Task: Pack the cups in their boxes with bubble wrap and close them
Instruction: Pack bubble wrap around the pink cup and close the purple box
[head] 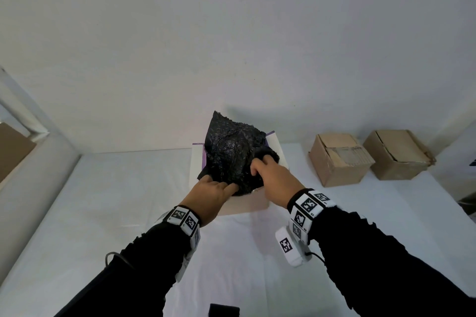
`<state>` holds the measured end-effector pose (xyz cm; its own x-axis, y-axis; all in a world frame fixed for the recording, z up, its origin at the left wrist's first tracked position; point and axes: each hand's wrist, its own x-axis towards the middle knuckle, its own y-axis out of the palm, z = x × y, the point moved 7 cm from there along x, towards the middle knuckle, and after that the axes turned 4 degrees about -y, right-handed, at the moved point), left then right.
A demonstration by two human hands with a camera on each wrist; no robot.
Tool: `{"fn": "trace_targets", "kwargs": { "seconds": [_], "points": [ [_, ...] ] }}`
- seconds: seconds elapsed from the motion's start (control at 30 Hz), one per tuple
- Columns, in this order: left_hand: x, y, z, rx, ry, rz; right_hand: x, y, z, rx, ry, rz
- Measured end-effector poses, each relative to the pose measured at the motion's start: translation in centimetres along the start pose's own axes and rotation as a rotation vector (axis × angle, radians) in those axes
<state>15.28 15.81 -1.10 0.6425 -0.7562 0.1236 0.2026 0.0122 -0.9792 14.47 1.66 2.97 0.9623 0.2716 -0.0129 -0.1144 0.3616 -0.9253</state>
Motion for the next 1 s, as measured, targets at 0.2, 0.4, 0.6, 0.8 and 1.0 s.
{"fn": "trace_targets", "kwargs": {
  "seconds": [0.2,0.4,0.6,0.8,1.0],
  "points": [
    [0.5,0.6,-0.3,0.033,-0.022,0.15,0.1,1.5,0.4,-0.078,-0.065,-0.121],
    [0.4,-0.2,0.2,-0.139,-0.113,0.372,0.2,2.2,0.3,-0.327,-0.118,-0.063],
    [3.4,-5.5,4.8,-0.439,-0.29,-0.143,0.1,-2.9,-1.0,0.026,0.039,-0.627],
    [6.7,-1.8,6.0,-0.423,-0.458,0.093,2.8,-2.2,-4.4,0.274,0.258,-0.588],
    [6.7,1.6,4.9,-0.131,-0.443,0.282,2.2,-1.9,-6.6,0.334,0.347,-0.721]
  ]
}}
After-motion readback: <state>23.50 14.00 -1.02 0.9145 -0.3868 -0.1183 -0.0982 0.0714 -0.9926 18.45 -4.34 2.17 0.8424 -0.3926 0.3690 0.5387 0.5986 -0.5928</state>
